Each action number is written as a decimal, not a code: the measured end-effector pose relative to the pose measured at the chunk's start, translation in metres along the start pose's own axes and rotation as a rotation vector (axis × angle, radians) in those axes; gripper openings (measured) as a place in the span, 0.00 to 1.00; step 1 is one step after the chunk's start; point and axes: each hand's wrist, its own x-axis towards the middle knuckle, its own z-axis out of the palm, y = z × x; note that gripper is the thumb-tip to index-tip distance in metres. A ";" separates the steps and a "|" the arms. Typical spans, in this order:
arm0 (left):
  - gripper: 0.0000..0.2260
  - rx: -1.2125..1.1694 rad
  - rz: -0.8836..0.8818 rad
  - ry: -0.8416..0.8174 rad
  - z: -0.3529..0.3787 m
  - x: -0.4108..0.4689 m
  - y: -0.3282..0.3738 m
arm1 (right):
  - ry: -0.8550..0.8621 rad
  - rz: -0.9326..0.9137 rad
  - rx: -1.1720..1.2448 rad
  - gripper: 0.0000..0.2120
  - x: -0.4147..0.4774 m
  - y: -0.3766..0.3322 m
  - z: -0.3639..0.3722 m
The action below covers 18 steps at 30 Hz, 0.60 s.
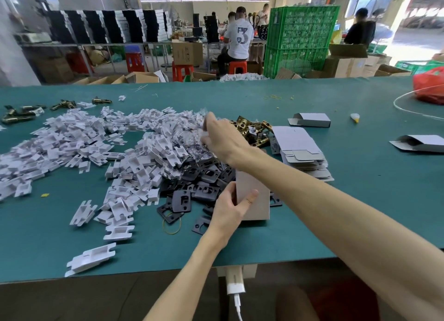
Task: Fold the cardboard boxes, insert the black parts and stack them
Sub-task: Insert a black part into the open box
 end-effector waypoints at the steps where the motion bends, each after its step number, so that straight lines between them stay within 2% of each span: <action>1: 0.06 -0.014 -0.012 -0.003 0.000 0.000 0.000 | -0.018 0.003 0.068 0.07 -0.003 0.006 -0.008; 8: 0.20 -0.244 -0.048 -0.062 0.000 -0.006 0.003 | 0.035 0.049 0.140 0.07 -0.037 0.042 -0.065; 13: 0.21 -0.252 -0.035 -0.063 0.000 -0.004 0.001 | 0.087 -0.023 0.015 0.06 -0.071 0.064 -0.070; 18: 0.25 -0.265 -0.030 -0.068 -0.001 -0.006 0.003 | 0.026 -0.134 -0.167 0.03 -0.088 0.076 -0.056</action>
